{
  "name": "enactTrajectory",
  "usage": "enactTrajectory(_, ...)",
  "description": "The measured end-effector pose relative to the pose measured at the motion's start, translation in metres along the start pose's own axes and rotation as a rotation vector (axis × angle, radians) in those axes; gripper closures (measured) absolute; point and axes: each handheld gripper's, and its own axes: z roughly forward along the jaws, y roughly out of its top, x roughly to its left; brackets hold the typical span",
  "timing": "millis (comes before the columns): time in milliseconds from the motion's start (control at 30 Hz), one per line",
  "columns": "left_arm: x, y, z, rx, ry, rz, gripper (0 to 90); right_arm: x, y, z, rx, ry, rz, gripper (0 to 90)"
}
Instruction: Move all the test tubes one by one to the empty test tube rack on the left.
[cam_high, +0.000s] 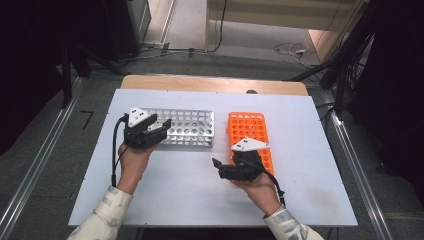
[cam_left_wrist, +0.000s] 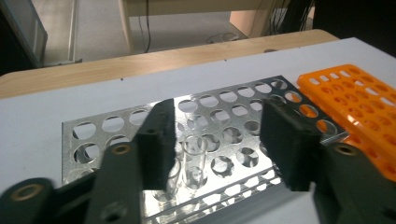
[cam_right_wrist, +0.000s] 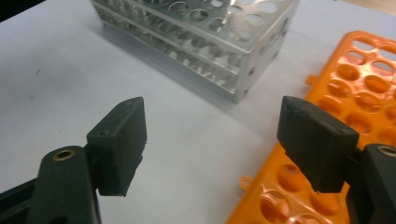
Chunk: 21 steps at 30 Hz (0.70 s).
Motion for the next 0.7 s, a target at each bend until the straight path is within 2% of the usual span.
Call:
enactTrajectory(100, -0.003, 0.000, 0.000, 0.018, -0.013, -0.006, 25.5, -0.011, 0.000, -0.007, -0.019, -0.020, 0.028, 23.4)
enactTrajectory(200, -0.006, -0.001, 0.000, 0.027, -0.031, -0.008, 17.7, -0.021, -0.001, -0.011, -0.029, -0.041, 0.049, 23.7)
enactTrajectory(367, -0.009, -0.001, -0.008, 0.002, -0.031, -0.001, 15.6, -0.036, -0.001, -0.011, -0.036, -0.076, 0.070, 24.2)
enactTrajectory(700, -0.015, -0.005, -0.019, 0.002, -0.041, 0.024, 14.0, -0.070, -0.005, -0.006, -0.045, -0.179, 0.111, 28.2)
